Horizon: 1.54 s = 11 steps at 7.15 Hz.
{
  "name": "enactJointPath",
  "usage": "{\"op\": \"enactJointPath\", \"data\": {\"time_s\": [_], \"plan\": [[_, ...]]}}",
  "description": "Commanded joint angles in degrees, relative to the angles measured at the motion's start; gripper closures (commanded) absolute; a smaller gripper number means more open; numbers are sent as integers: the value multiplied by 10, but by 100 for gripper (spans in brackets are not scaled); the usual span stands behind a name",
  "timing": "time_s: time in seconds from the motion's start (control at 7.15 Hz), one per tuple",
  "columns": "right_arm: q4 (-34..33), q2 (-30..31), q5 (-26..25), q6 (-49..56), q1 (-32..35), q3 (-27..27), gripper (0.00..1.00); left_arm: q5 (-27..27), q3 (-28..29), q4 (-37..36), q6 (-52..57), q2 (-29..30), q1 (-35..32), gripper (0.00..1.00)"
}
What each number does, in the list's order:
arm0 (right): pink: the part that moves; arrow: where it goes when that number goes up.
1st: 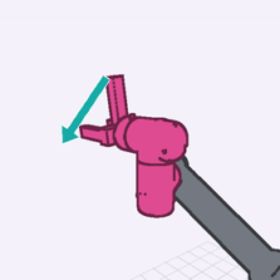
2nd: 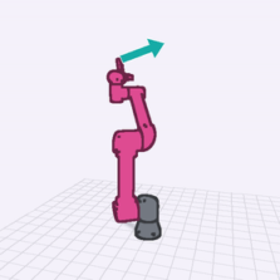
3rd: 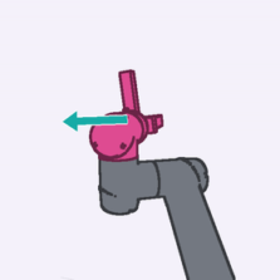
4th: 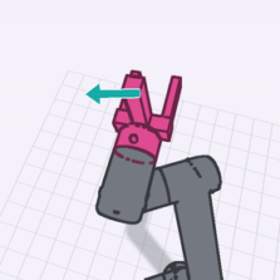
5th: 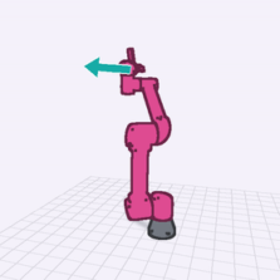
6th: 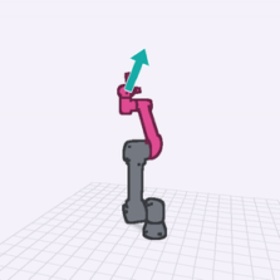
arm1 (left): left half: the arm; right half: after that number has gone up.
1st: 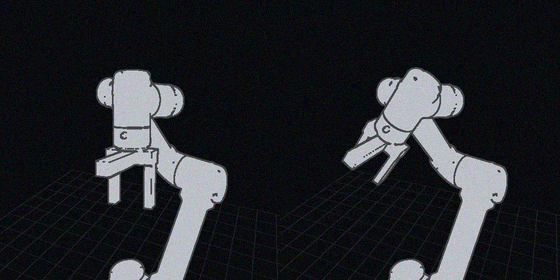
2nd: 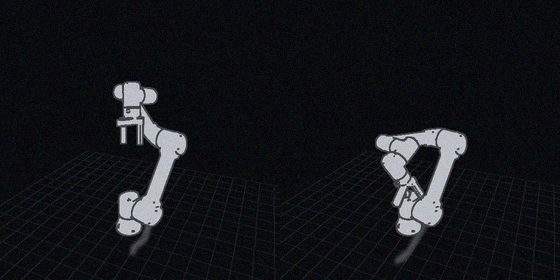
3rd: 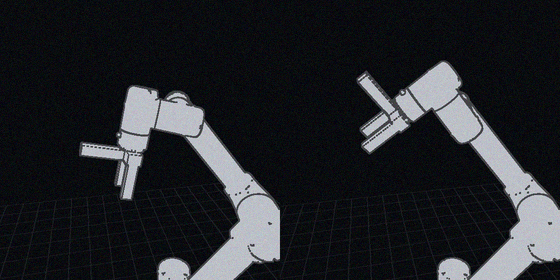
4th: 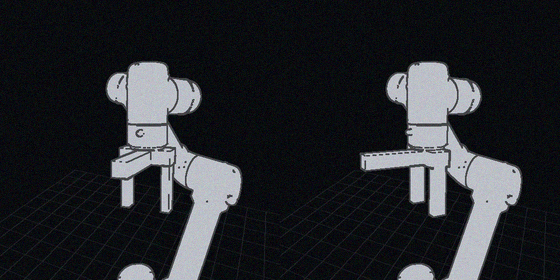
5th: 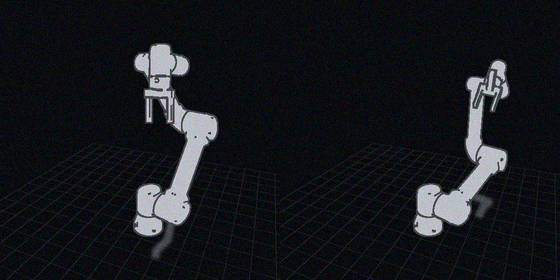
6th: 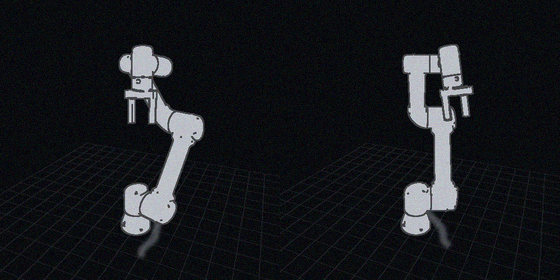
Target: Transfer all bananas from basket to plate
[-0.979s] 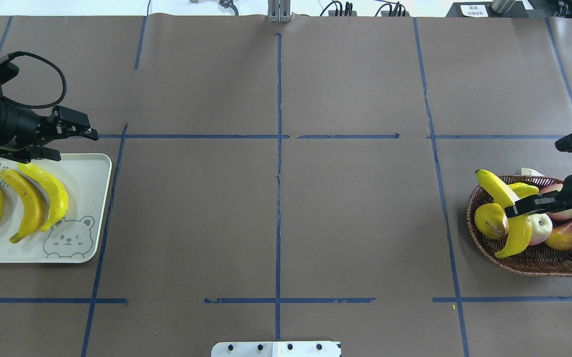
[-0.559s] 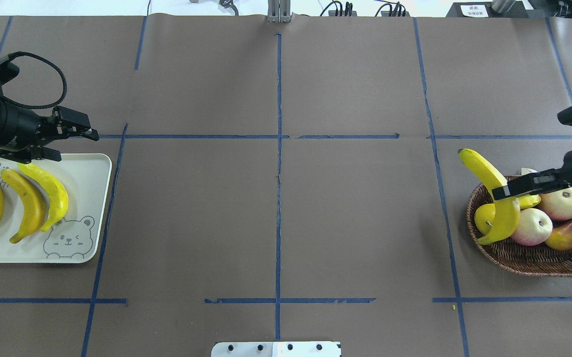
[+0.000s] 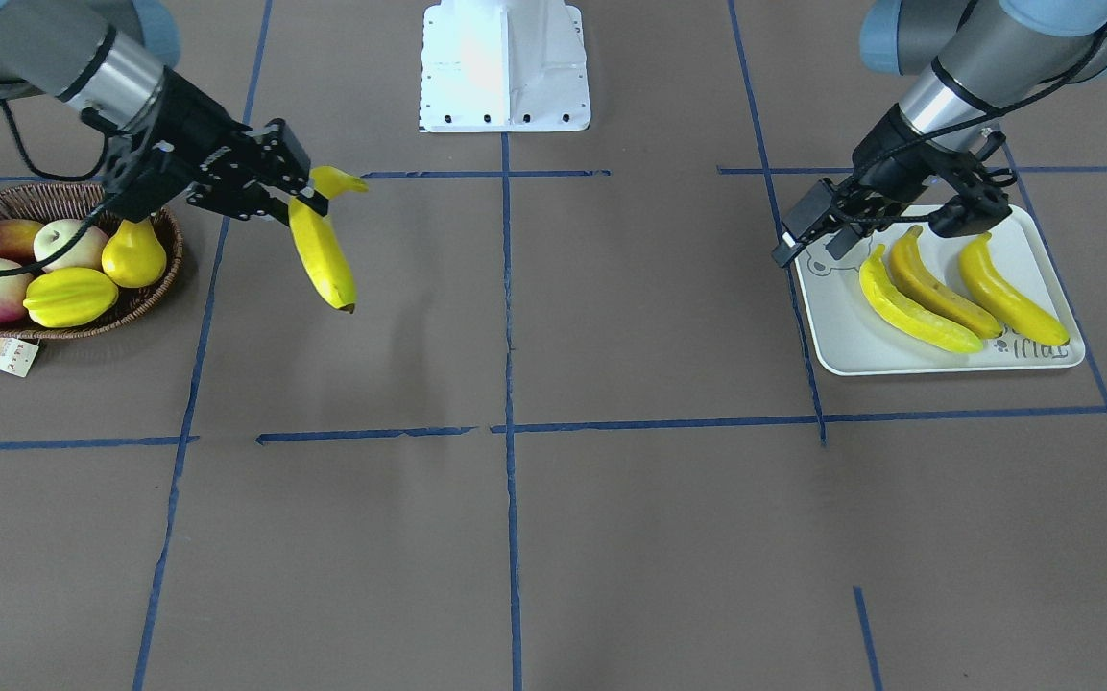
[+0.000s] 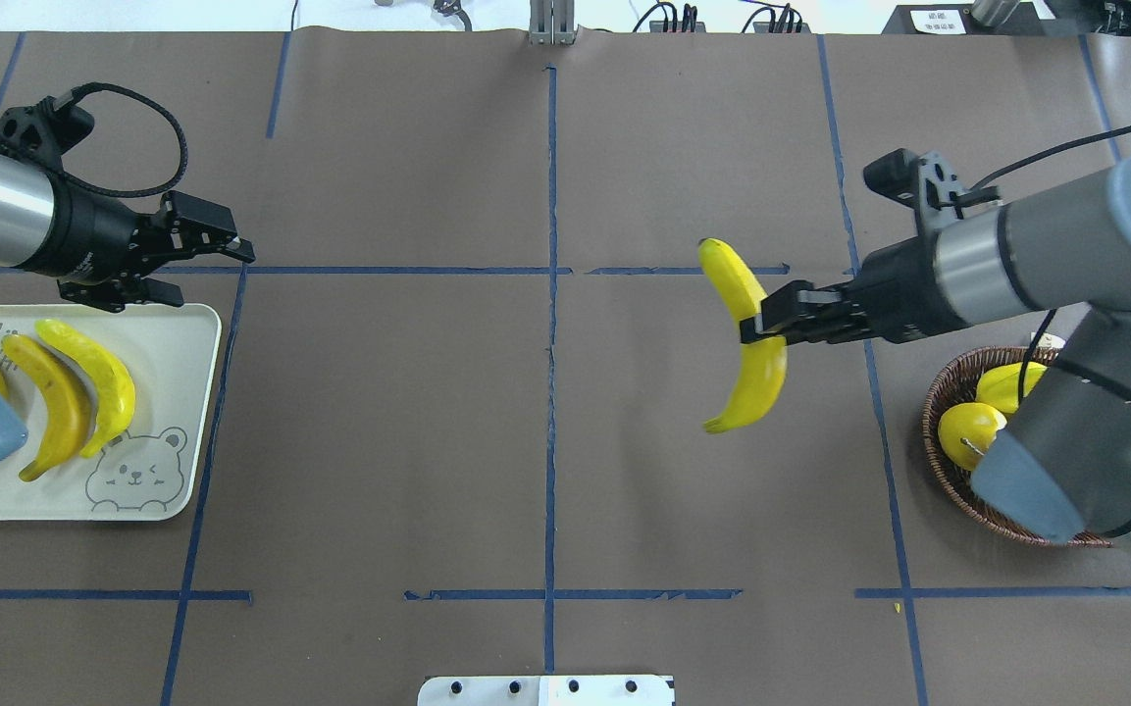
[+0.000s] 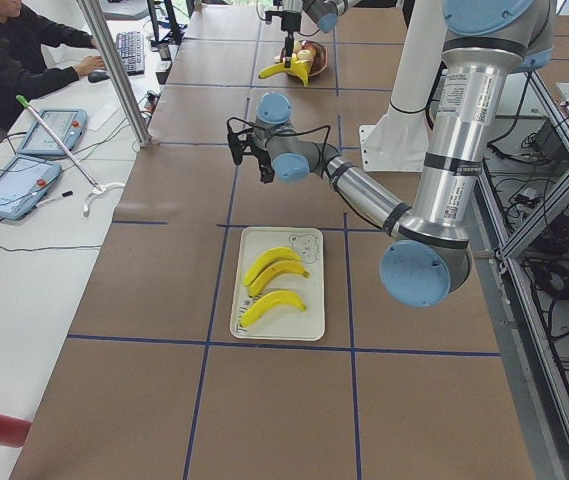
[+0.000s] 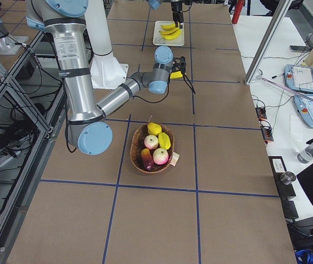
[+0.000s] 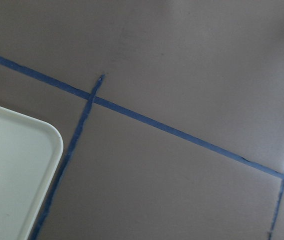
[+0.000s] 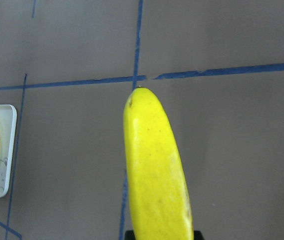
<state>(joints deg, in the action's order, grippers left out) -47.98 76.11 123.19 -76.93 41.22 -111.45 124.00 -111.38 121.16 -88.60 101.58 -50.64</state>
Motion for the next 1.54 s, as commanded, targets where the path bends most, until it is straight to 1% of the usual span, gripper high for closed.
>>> {"op": "enactJointPath", "data": {"time_s": [0.0,0.28,0.42,0.7,0.98,1.12,1.4], "plan": [[-1,-64,-152,-70,-103,-2,98,-1,9,102,-106,26,15,0],[-4,-100,-240,-92,-173,1,98,-5,34,117,-156,79,58,0],[-13,-109,-264,-92,-192,2,99,-6,47,117,-172,109,65,0],[-28,-123,-281,-92,-206,2,99,-7,54,116,-181,139,84,0],[-28,-125,-282,-92,-207,1,99,-9,74,120,-178,164,120,0],[-28,-130,-283,-92,-206,2,99,-30,79,119,-178,173,133,0],[-29,-130,-283,-91,-207,3,99,-52,82,118,-177,180,150,1]]}}
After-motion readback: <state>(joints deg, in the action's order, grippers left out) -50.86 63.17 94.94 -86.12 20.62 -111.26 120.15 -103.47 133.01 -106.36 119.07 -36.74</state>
